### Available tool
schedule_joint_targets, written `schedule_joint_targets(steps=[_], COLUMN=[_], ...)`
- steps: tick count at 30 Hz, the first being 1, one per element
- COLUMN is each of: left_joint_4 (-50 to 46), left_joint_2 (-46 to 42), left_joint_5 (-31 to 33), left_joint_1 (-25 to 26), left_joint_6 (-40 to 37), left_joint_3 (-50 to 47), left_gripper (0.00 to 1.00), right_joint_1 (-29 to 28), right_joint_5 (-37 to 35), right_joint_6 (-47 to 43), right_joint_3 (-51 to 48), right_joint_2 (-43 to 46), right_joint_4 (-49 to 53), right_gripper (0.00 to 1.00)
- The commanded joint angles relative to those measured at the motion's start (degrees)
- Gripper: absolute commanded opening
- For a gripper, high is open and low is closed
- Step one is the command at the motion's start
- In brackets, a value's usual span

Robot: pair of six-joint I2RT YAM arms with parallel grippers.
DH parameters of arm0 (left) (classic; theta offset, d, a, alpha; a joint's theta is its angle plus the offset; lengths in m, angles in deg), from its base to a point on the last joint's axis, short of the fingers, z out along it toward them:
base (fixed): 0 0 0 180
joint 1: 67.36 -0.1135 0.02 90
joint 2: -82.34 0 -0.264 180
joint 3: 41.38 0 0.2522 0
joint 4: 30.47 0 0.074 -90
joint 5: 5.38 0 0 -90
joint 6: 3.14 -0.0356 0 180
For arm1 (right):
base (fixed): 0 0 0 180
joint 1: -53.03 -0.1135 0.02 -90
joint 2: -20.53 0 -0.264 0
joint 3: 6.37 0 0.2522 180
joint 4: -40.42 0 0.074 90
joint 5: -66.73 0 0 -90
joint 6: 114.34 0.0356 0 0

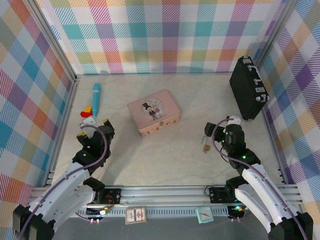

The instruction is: Unlock the padlock with the key

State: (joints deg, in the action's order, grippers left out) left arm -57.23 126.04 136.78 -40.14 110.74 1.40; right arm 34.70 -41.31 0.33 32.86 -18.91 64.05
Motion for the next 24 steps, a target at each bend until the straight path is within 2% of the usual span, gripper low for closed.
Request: schedule_joint_targets(steps=[1, 6, 10, 17, 20, 22, 24], left_joint_4=[14.63, 29.78, 49.74, 67.74, 72.77, 82.03, 78.98], left_joint_2=[4.14, 13.90, 20.13, 34.53, 39.93, 46.63, 44.73], left_joint_5=[3.49, -2.63, -9.30, -17.34, -25.05, -29.81, -31.39], left_joint_1=[-0.24, -2.44, -4.97, -10.32, -12.46, -14.20, -15.97], left_joint_6=[-10.78, -21.45, -26.77, -31.37, -31.14, -31.81, -28.51], left_joint_3=[-1.20, -3.83, -11.49, -13.87, -13.65, -14.31, -15.13], left_gripper=[1.00, 1.00, 1.00, 1.00, 1.00, 1.00, 1.00], right_joint_1=[0.33, 0.35, 0.37, 0.35, 0.23, 0.23, 0.25], right_joint_5=[-3.77, -5.38, -6.18, -6.96, -5.82, -5.68, -5.95], right_joint_6=[-1.73, -2.56, -4.80, -7.16, -8.55, -9.43, -9.88], right_joint_3=[-0.06, -3.99, -5.47, -5.38, -4.79, -4.18, -4.03], right_joint_2=[0.45, 4.43, 6.03, 4.97, 4.34, 3.64, 3.00], right_joint_4=[-3.40, -5.73, -6.24, -6.48, -5.63, -4.65, -4.55], right_gripper=[0.99, 0.99, 0.99, 0.99, 0.99, 0.99, 0.99])
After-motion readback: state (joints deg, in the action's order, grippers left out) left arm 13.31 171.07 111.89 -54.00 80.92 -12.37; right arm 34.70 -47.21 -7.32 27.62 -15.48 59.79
